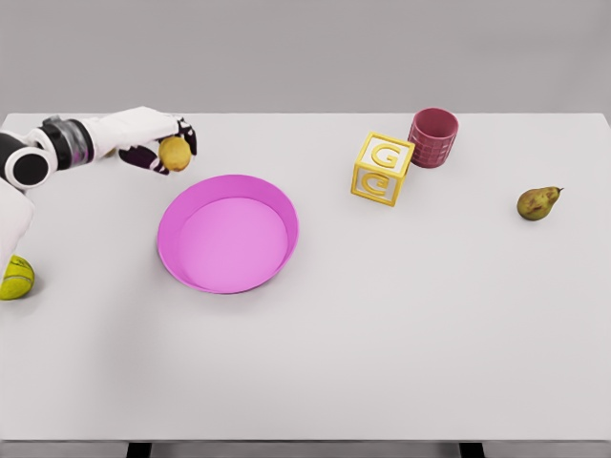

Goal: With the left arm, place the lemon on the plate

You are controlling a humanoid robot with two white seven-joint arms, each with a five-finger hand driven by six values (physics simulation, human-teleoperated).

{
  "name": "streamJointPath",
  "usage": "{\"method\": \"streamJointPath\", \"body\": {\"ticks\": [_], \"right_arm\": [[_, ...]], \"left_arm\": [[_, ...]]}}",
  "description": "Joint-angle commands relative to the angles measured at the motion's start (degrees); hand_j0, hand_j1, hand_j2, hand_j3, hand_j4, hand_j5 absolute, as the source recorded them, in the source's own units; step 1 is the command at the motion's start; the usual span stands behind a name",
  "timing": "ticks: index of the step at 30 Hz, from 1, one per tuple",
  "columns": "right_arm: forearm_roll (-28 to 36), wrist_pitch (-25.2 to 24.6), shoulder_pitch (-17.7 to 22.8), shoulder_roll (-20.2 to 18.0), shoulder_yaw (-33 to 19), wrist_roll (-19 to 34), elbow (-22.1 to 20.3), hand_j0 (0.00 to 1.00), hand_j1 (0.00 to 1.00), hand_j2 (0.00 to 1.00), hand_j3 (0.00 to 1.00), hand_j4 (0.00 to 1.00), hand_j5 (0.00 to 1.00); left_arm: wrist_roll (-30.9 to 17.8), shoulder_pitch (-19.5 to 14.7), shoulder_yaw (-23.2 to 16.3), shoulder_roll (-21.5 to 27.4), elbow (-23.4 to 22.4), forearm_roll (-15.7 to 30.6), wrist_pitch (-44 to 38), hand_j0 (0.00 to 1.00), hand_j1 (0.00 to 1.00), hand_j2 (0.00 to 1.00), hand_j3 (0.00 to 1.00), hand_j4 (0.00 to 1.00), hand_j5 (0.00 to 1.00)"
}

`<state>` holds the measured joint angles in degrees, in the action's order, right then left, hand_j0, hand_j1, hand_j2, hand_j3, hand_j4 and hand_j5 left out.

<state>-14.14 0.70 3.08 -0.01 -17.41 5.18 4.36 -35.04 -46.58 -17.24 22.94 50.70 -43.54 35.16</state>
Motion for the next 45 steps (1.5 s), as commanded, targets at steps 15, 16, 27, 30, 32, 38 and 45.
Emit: {"method": "streamJointPath", "body": {"ticks": [15,16,27,30,32,38,45], "right_arm": [[-0.01,0.00,0.00,0.01,0.01,0.01,-0.05,1.00,1.00,1.00,1.00,1.00,1.00],[-0.01,0.00,0.00,0.01,0.01,0.01,0.04,1.00,1.00,1.00,1.00,1.00,1.00],[-0.01,0.00,0.00,0.01,-0.08,0.01,0.04,1.00,1.00,1.00,1.00,1.00,1.00],[-0.01,0.00,0.00,0.01,0.01,0.01,-0.05,1.00,1.00,1.00,1.00,1.00,1.00],[-0.01,0.00,0.00,0.01,0.01,0.01,0.04,1.00,1.00,1.00,1.00,1.00,1.00],[-0.01,0.00,0.00,0.01,0.01,0.01,0.04,1.00,1.00,1.00,1.00,1.00,1.00],[-0.01,0.00,0.00,0.01,0.01,0.01,0.04,1.00,1.00,1.00,1.00,1.00,1.00]], "left_arm": [[0.04,4.75,0.63,2.20,13.80,3.46,-0.16,0.39,0.39,0.39,0.39,0.39,0.39],[0.04,4.83,0.63,2.20,14.16,3.72,-0.16,0.39,0.39,0.39,0.39,0.39,0.39],[0.04,10.72,0.98,2.11,25.93,4.69,-0.16,0.39,0.39,0.39,0.39,0.39,0.39],[0.04,11.69,0.98,2.11,27.16,5.13,-0.16,0.39,0.39,0.39,0.39,0.39,0.39],[0.04,12.48,0.98,2.11,28.48,5.13,-0.16,0.40,0.40,0.40,0.40,0.40,0.40],[0.04,14.85,1.24,2.46,31.21,6.01,-0.16,0.52,0.52,0.52,0.52,0.52,0.52],[0.04,15.12,1.24,3.25,31.74,7.15,-0.16,0.81,0.81,0.81,0.81,0.81,0.81]]}}
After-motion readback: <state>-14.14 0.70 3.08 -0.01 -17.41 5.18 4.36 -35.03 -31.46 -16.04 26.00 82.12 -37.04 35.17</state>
